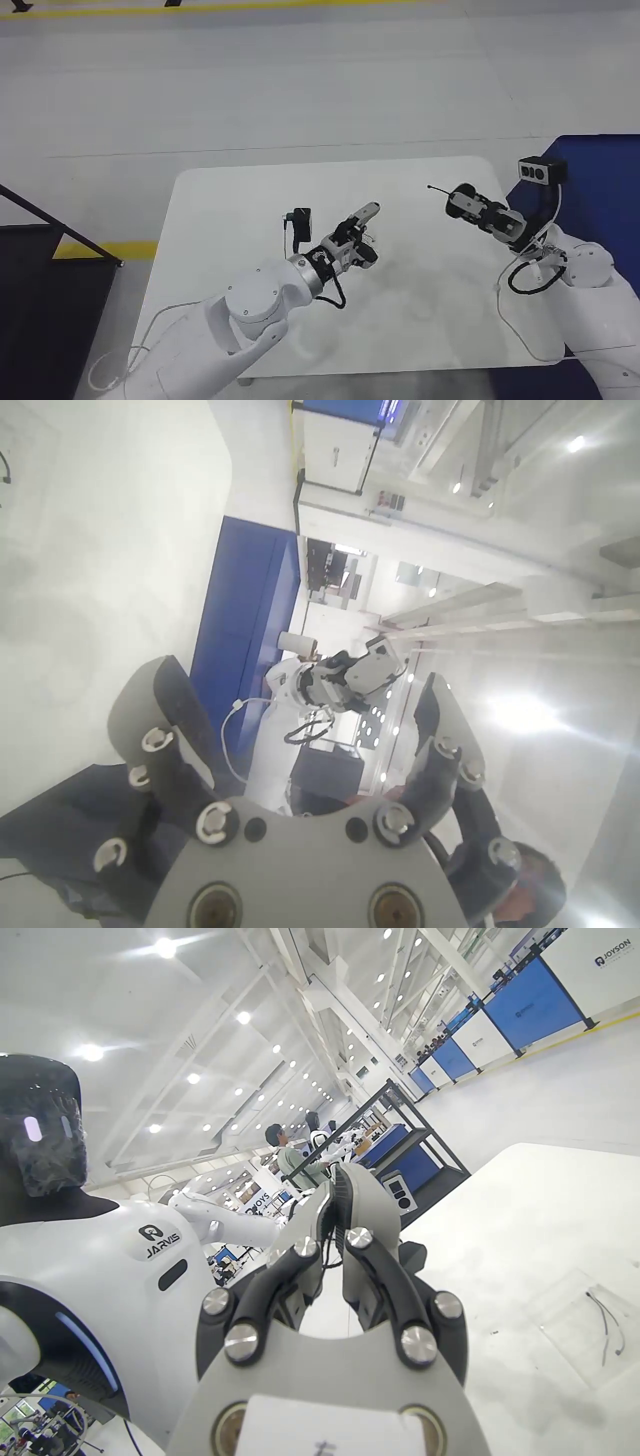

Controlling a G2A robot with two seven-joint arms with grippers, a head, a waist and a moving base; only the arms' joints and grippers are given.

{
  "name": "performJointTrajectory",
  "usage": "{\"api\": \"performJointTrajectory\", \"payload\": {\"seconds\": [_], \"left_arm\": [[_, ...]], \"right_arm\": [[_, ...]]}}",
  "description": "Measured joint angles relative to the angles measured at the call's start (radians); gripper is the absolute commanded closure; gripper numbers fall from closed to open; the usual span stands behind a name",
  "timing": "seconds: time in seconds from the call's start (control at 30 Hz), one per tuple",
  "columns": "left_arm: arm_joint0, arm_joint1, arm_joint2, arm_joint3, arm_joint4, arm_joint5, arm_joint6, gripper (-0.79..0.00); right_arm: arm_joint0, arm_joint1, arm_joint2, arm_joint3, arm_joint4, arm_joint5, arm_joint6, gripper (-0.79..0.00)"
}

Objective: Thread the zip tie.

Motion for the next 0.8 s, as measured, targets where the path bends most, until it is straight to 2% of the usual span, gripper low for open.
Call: {"api": "performJointTrajectory", "payload": {"seconds": [0.13,0.27,0.33,0.37,0.63,0.7,0.73,0.77,0.8], "left_arm": [[-0.134,-0.041,0.063,0.084,0.114,0.11,-0.004,-0.785],[-0.295,-0.11,0.178,0.246,0.244,0.278,0.011,-0.785],[-0.348,-0.135,0.221,0.317,0.305,0.342,0.02,-0.785],[-0.362,-0.141,0.233,0.34,0.339,0.364,0.026,-0.785],[-0.354,-0.139,0.234,0.334,0.325,0.361,0.022,-0.785],[-0.361,-0.145,0.275,0.336,0.378,0.426,-0.014,-0.785],[-0.383,-0.153,0.303,0.338,0.42,0.506,-0.035,-0.785],[-0.401,-0.161,0.325,0.341,0.448,0.57,-0.052,-0.751],[-0.422,-0.169,0.349,0.354,0.472,0.624,-0.073,-0.668]], "right_arm": [[0.0,0.0,0.0,0.0,0.0,0.0,0.0,0.0],[0.0,0.0,0.0,0.0,0.0,0.0,0.0,0.0],[0.0,0.0,0.0,0.0,0.0,0.0,0.0,0.0],[0.0,0.0,0.0,0.0,0.0,0.0,0.0,0.0],[-0.007,-0.001,0.002,-0.003,-0.02,0.017,-0.021,0.0],[-0.018,-0.001,0.012,-0.016,-0.076,0.043,-0.065,0.0],[-0.026,0.0,0.019,-0.026,-0.106,0.051,-0.083,0.0],[-0.032,0.0,0.024,-0.032,-0.124,0.056,-0.093,0.0],[-0.04,0.0,0.029,-0.038,-0.136,0.059,-0.101,0.0]]}}
